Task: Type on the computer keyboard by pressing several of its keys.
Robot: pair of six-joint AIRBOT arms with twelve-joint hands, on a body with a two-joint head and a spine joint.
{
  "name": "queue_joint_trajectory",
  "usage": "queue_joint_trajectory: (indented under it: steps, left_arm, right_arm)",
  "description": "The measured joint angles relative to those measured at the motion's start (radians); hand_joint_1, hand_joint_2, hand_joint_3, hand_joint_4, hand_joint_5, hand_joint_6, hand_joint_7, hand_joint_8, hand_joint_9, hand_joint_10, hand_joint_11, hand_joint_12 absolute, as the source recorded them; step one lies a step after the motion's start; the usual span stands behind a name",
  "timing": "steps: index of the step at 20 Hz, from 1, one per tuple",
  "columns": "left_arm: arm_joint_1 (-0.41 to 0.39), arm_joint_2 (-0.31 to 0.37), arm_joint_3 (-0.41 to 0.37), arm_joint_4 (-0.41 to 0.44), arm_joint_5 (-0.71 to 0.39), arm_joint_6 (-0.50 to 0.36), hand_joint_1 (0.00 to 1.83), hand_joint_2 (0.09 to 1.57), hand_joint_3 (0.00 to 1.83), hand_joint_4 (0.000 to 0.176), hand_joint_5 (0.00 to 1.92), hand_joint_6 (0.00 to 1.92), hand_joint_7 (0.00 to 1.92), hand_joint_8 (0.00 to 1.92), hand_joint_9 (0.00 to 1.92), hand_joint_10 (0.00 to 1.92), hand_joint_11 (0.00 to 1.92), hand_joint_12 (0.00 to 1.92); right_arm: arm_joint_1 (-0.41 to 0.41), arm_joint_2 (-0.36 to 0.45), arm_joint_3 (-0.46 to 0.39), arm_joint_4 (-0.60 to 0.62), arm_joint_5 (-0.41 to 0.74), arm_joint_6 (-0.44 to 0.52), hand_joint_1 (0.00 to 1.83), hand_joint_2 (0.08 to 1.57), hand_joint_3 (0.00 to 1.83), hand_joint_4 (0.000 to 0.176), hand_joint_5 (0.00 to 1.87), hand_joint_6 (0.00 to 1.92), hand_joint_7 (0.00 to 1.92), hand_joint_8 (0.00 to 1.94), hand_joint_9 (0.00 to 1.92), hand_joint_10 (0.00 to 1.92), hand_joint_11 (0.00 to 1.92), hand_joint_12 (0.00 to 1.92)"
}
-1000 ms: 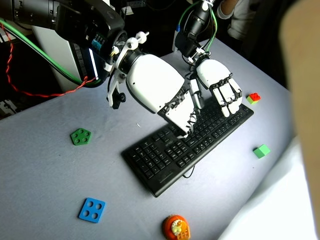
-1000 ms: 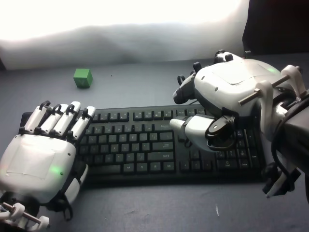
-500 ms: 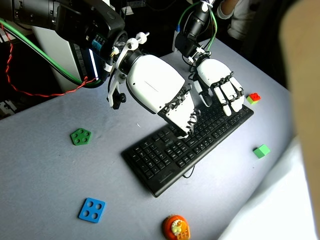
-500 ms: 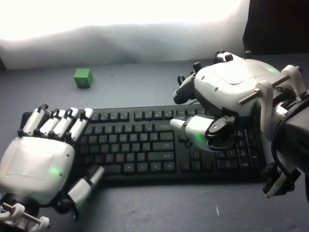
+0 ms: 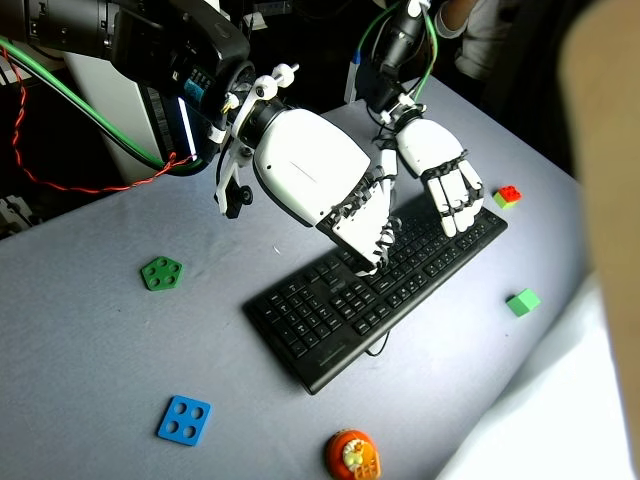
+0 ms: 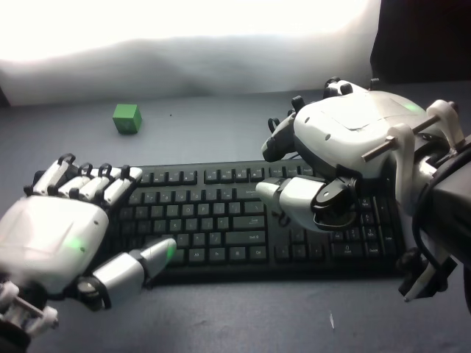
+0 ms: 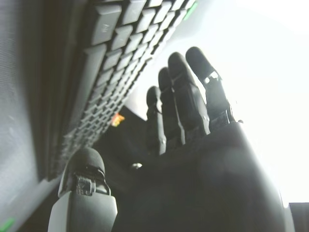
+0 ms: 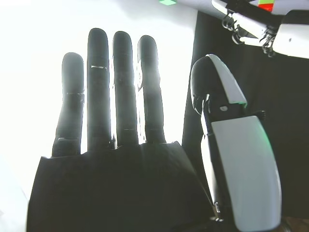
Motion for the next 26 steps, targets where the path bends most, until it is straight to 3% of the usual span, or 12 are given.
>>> queue_joint_trajectory:
  steps: [1,3,4,5,7,8,10,12,15,18,24,26]
  left_arm:
    - [-0.016,0.034,-0.019,0.003,0.043,-0.013,0.0,1.23,0.01,0.024,0.36,0.03,0.42,0.01,0.42,0.02,0.0,1.08]
    - [-0.046,0.092,-0.053,0.005,0.125,-0.033,0.0,1.26,0.01,0.011,0.44,0.04,0.55,0.04,0.54,0.06,0.0,1.15]
    - [-0.056,0.116,-0.069,0.005,0.158,-0.04,0.0,1.29,0.01,0.005,0.51,0.06,0.64,0.07,0.62,0.09,0.0,1.22]
    - [-0.08,0.155,-0.096,0.0,0.212,-0.043,0.0,1.34,0.0,0.0,0.58,0.24,0.69,0.24,0.56,0.46,0.0,1.4]
    - [-0.133,0.223,-0.137,-0.004,0.306,-0.046,0.0,1.37,0.0,0.0,0.45,0.97,0.52,1.04,0.37,1.25,0.03,1.73]
    - [-0.161,0.259,-0.151,-0.001,0.348,-0.046,0.02,1.42,0.01,0.0,0.5,1.2,0.51,1.47,0.43,1.66,0.21,1.88]
    - [-0.212,0.317,-0.18,0.001,0.43,-0.045,0.09,1.45,0.01,0.0,0.49,1.47,0.57,1.76,0.57,1.89,0.48,1.92]
    - [-0.253,0.367,-0.214,0.0,0.489,-0.043,0.08,1.49,0.01,0.0,0.61,1.86,0.7,1.91,0.73,1.92,0.62,1.92]
    - [-0.331,0.407,-0.253,0.003,0.604,-0.036,0.12,1.52,0.01,0.0,0.8,1.71,0.97,1.77,0.96,1.92,0.89,1.92]
    - [-0.418,0.427,-0.26,0.006,0.697,0.002,0.21,1.51,0.0,0.0,0.79,1.79,1.02,1.81,1.04,1.92,0.97,1.92]
    - [-0.483,0.427,-0.261,0.005,0.754,0.01,0.4,1.54,0.0,0.0,0.84,1.74,1.02,1.77,0.98,1.92,0.89,1.92]
    - [-0.494,0.427,-0.261,0.006,0.754,0.01,0.4,1.54,0.0,0.0,0.82,1.78,1.02,1.8,1.01,1.92,0.94,1.92]
  right_arm:
    - [0.0,0.0,0.0,-0.002,-0.003,0.0,0.53,1.25,0.0,0.0,0.7,0.01,0.7,0.01,0.59,0.32,0.02,1.56]
    - [0.0,0.0,0.0,-0.001,-0.003,0.0,0.51,1.25,0.0,0.0,0.83,0.1,0.88,0.07,0.61,0.68,0.1,1.55]
    - [0.0,-0.001,0.0,-0.002,-0.002,0.0,0.51,1.25,0.0,0.0,0.77,0.43,0.89,0.29,0.6,0.92,0.19,1.59]
    - [0.0,-0.002,0.0,-0.002,-0.003,0.0,0.54,1.25,0.0,0.0,0.75,0.78,0.86,0.69,0.64,1.16,0.29,1.7]
    - [0.0,-0.003,0.0,-0.002,-0.003,0.0,0.46,1.27,0.01,0.0,0.76,1.01,0.83,1.05,0.64,1.35,0.34,1.82]
    - [0.0,-0.003,0.0,-0.002,-0.004,-0.001,0.41,1.29,0.01,0.0,0.77,1.18,0.87,1.14,0.7,1.41,0.43,1.9]
    - [0.0,-0.003,0.0,-0.002,-0.003,-0.002,0.36,1.31,0.01,0.0,0.82,1.43,0.96,1.46,0.84,1.77,0.62,1.92]
    - [0.0,-0.003,0.0,-0.002,-0.005,-0.003,0.2,1.36,0.02,0.0,0.89,1.6,1.07,1.59,1.0,1.9,0.81,1.92]
    - [0.002,-0.003,0.0,-0.002,-0.008,-0.004,0.17,1.4,0.01,0.0,0.98,1.58,1.13,1.58,1.07,1.9,0.98,1.92]
    - [0.004,-0.003,0.0,-0.003,-0.009,-0.006,0.35,1.41,0.0,0.0,1.04,1.49,1.18,1.57,1.11,1.89,1.04,1.92]
    - [0.007,-0.003,0.0,-0.003,-0.011,-0.007,0.48,1.5,0.0,0.0,1.02,1.89,1.18,1.87,1.23,1.92,1.23,1.92]
    - [0.007,-0.003,0.0,-0.003,-0.013,-0.007,0.56,1.47,0.0,0.0,1.01,1.91,1.14,1.92,1.16,1.92,1.11,1.92]
